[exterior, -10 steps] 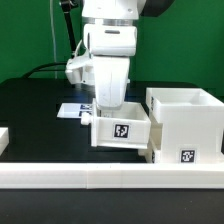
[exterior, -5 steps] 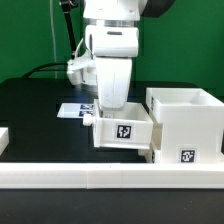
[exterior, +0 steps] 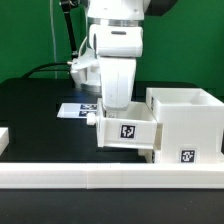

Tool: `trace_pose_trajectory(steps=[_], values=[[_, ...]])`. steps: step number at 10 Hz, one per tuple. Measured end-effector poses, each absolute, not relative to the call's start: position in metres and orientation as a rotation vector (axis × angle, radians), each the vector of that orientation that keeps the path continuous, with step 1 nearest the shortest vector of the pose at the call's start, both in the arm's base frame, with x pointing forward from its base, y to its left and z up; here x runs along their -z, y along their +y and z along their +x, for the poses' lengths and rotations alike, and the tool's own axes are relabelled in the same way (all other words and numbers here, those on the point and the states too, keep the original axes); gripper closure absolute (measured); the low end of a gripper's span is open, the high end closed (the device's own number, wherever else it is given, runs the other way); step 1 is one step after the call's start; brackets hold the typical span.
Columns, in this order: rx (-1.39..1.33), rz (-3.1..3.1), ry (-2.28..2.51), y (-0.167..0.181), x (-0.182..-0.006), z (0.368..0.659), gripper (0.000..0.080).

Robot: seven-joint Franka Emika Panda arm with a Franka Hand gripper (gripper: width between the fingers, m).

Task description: Assemble drawer

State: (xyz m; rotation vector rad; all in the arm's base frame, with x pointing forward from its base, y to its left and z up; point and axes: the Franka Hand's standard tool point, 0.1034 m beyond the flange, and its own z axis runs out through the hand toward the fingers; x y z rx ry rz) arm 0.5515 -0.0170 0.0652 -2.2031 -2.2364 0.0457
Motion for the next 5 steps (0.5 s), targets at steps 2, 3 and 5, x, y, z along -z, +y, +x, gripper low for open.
trace_pose_trajectory(steps=[2, 3, 5], values=[[-0.050, -2.200, -2.237, -0.0188, -0.0641, 0.5501, 0.0757], [-0.051, -2.196, -2.240, -0.0232, -0.0637, 0.5497, 0.0757], [-0.052, -2.195, -2.241, -0.0226, -0.0633, 0.5493, 0.0757]])
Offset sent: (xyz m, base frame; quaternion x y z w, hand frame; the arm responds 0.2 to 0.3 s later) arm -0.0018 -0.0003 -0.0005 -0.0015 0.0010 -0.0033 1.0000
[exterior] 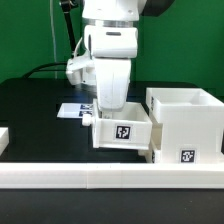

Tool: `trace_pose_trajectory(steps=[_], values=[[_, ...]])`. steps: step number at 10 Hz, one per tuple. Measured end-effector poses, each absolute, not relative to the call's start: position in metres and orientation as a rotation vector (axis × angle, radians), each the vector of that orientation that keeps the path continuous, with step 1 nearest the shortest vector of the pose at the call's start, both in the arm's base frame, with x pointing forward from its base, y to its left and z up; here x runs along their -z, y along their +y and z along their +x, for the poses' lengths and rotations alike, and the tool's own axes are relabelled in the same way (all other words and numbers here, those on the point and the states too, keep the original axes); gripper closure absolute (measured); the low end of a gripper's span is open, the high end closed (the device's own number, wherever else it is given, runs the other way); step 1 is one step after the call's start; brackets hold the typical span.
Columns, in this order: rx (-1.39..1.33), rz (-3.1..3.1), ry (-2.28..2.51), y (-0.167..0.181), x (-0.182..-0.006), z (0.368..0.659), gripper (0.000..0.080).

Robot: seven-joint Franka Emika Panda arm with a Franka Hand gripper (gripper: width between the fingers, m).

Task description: Assemble drawer

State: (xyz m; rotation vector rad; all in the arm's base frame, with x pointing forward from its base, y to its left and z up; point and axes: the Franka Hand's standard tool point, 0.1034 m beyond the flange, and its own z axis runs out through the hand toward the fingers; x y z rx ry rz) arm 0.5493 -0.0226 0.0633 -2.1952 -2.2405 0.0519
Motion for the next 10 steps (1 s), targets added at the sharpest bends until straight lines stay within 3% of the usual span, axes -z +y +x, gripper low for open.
trace_pose_trajectory(steps=[4, 10], values=[[0.088, -2.127, -2.148, -0.048, -0.058, 0.544, 0.0757], [0.098, -2.162, -2.118, -0.027, -0.058, 0.548, 0.0757]])
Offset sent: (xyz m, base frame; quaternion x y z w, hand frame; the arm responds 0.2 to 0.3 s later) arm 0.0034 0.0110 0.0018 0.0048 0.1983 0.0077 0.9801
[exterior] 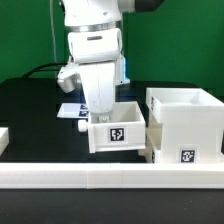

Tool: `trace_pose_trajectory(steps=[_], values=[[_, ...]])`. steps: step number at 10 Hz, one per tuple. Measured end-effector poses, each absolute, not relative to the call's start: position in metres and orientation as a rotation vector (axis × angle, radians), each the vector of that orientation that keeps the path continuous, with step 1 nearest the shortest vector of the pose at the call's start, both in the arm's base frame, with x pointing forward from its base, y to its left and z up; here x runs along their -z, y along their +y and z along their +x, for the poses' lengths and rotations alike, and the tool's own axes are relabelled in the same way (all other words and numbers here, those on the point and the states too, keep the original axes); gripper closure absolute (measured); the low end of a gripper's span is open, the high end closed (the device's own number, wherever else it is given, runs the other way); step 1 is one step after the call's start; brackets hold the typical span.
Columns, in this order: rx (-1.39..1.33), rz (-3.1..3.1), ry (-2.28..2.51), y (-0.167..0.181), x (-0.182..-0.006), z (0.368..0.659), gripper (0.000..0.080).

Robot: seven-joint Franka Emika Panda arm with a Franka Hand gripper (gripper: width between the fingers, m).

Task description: Assemble drawer

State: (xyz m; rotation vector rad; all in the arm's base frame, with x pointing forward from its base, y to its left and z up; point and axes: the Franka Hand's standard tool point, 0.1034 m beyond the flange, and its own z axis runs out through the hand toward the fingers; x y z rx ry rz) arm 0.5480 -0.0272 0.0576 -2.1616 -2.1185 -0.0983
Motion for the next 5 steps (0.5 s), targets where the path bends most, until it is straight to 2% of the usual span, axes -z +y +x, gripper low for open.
trace_pose_trajectory(steps=[5], values=[[0.157, -2.164, -2.178, -0.0283, -0.0569, 0.5539, 0.0757]])
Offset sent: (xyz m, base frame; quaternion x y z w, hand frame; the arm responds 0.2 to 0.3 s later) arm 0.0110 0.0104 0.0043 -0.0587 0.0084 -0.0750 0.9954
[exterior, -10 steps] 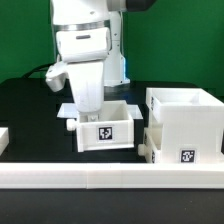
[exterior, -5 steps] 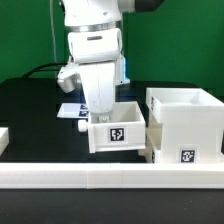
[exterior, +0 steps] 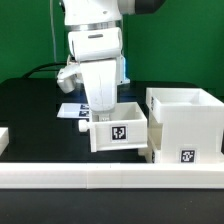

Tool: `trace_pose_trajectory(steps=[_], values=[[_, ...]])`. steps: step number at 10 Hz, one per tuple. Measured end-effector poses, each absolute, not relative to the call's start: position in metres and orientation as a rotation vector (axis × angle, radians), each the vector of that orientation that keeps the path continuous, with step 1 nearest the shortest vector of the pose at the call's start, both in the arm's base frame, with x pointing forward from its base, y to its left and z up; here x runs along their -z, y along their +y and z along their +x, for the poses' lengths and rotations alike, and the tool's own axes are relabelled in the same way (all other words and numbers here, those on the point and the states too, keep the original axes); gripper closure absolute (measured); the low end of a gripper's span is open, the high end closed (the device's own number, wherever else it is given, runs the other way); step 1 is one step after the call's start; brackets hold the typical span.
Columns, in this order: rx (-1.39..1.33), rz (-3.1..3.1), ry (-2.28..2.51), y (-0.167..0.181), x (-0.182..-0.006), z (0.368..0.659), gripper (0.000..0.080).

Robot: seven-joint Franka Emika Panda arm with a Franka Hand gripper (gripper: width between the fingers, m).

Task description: Assemble drawer

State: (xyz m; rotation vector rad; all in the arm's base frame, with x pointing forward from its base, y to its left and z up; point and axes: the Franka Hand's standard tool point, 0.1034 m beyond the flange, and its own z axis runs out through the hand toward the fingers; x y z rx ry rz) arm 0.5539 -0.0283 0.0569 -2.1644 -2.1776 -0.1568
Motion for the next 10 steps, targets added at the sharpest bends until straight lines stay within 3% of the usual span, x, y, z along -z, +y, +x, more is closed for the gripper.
trace_pose_trajectory(steps=[10], values=[[0.140, -2.183, -2.161, -0.017, -0.056, 0.554, 0.0757]])
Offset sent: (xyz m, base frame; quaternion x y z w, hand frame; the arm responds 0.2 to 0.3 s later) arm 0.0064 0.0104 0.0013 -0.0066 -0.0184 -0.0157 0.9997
